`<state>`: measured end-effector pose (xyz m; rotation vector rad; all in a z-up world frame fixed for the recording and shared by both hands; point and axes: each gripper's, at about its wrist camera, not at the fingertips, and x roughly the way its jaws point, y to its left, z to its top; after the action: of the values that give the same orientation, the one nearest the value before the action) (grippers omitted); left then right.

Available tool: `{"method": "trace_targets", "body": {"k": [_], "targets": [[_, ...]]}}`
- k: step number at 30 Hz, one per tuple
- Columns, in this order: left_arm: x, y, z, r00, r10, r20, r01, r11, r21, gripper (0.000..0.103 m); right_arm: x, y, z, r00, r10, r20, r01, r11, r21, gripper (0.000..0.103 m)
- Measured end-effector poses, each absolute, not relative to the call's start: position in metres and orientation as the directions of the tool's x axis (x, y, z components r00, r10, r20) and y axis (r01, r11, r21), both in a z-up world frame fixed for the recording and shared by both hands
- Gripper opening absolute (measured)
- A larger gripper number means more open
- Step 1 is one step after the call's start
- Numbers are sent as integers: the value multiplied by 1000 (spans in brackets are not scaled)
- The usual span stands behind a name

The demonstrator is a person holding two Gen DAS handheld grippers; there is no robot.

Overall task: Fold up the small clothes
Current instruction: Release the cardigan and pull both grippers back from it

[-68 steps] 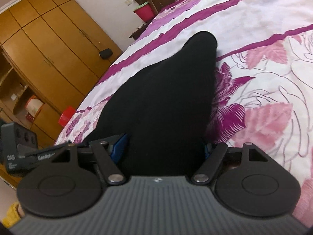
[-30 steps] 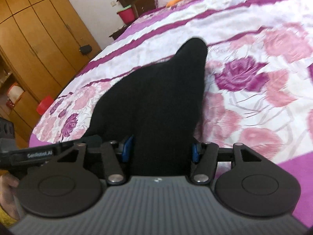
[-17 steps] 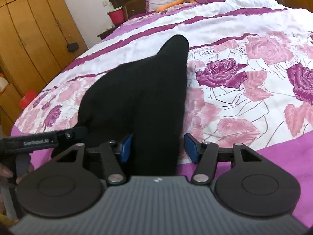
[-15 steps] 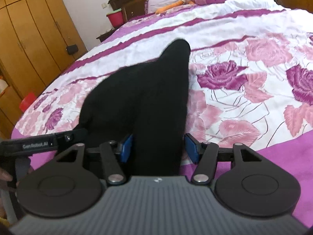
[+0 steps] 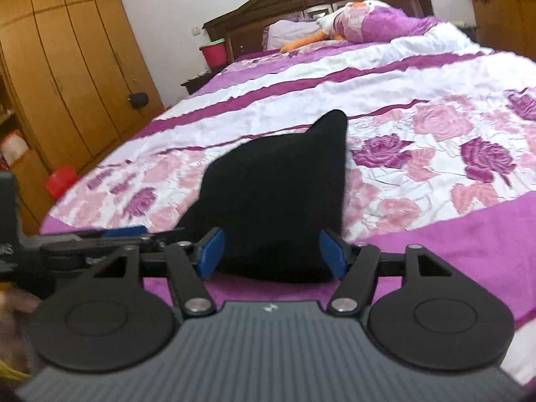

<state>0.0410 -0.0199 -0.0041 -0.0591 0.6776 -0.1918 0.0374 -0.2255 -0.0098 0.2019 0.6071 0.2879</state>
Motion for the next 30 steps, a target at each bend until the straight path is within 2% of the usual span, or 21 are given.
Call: {"method": "trace_targets", "body": {"k": [5, 15, 30], "targets": [[29, -23, -20, 750, -150, -644, 102, 989, -111, 89, 27, -217, -31, 788, 259, -558, -158, 962, 223, 76], [34, -26, -48, 709, -104, -698, 44, 994, -104, 90, 27, -204, -61, 793, 160, -588, -104, 986, 129, 76], [36, -37, -58, 696, -85, -713, 57, 996, -64, 90, 28, -206, -74, 775, 155, -613, -72, 985, 159, 76]]}}
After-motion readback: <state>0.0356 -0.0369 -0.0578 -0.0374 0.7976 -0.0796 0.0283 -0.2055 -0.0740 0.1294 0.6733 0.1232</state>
